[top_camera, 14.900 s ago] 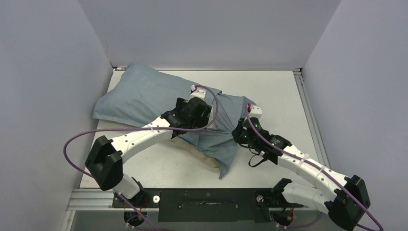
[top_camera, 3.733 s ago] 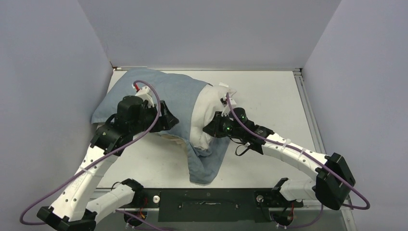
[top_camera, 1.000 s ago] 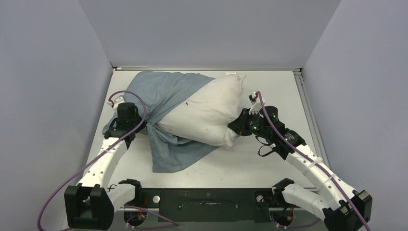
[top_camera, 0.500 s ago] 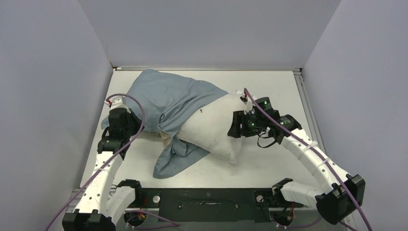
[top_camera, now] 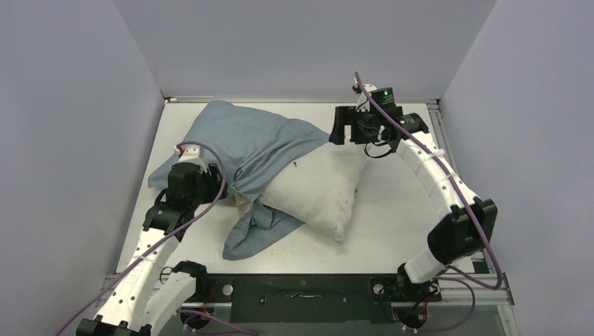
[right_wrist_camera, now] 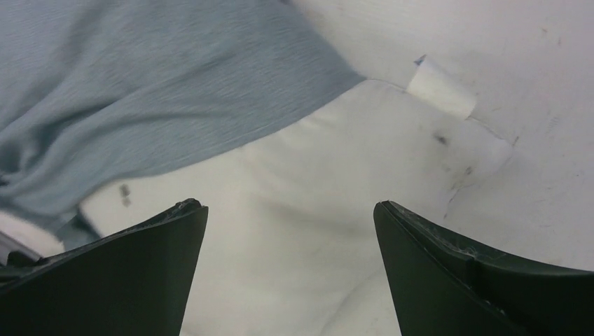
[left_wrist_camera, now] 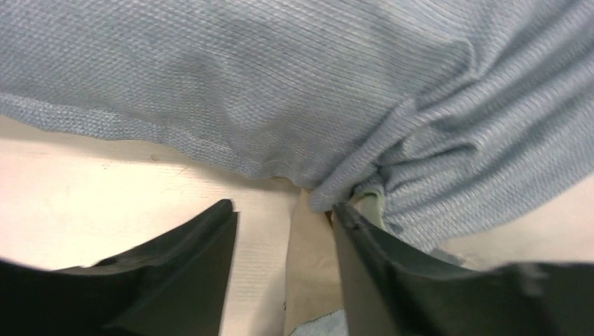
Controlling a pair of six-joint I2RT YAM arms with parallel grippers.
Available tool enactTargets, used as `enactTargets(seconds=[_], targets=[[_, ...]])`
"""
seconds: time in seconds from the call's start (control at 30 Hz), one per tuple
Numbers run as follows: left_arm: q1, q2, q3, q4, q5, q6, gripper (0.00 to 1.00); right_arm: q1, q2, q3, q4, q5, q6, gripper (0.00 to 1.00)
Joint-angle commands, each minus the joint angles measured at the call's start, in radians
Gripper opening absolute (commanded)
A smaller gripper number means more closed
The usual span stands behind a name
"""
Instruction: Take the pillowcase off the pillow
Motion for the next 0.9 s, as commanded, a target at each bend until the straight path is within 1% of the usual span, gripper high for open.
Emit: enactTargets(seconds=[0.0,0.07,0.2,0.23,0.3,0.33,0.37,0.4,0.43,0.5,0.63,0.67,0.87], targets=[[-0.036,-0.002,0.131,-0.041,0.025,0.067,0.62,-0.1,0.086,-0.051,0.171,-0.054,0.001,0.9],[-0.058,0.009,0.17,-0.062,0.039,0.086,0.68,-0.127,0.101,-0.108,0.244,-0.105,0.001,0.9],[-0.102,0.054,0.265,-0.093,0.073,0.125,0.73,-0.143,0.126,-0.225,0.356,-0.238,-0.013,0.9],[-0.111,0.067,0.287,-0.093,0.082,0.133,0.75,-0.143,0.129,-0.256,0.377,-0.274,-0.012,0.91],[-0.126,0.109,0.336,-0.095,0.096,0.145,0.77,-0.139,0.131,-0.328,0.415,-0.353,-0.004,0.96],[-0.133,0.131,0.363,-0.095,0.1,0.151,0.77,-0.134,0.127,-0.36,0.435,-0.388,0.002,0.96],[-0.141,0.156,0.39,-0.096,0.112,0.156,0.77,-0.123,0.117,-0.393,0.454,-0.409,0.005,0.89],[-0.149,0.182,0.416,-0.098,0.131,0.161,0.78,-0.112,0.101,-0.423,0.468,-0.421,0.008,0.81],[-0.157,0.212,0.445,-0.099,0.144,0.167,0.78,-0.097,0.086,-0.447,0.484,-0.43,0.012,0.71],[-0.176,0.273,0.514,-0.1,0.159,0.179,0.78,-0.067,0.049,-0.496,0.51,-0.436,0.025,0.48],[-0.232,0.401,0.637,-0.096,0.183,0.206,0.78,-0.003,-0.025,-0.552,0.568,-0.404,0.067,0.11],[-0.247,0.436,0.669,-0.098,0.188,0.215,0.78,0.014,-0.045,-0.567,0.589,-0.387,0.088,0.06],[-0.355,0.668,0.902,-0.166,0.182,0.311,0.78,0.089,-0.152,-0.653,0.763,-0.346,0.207,0.05]])
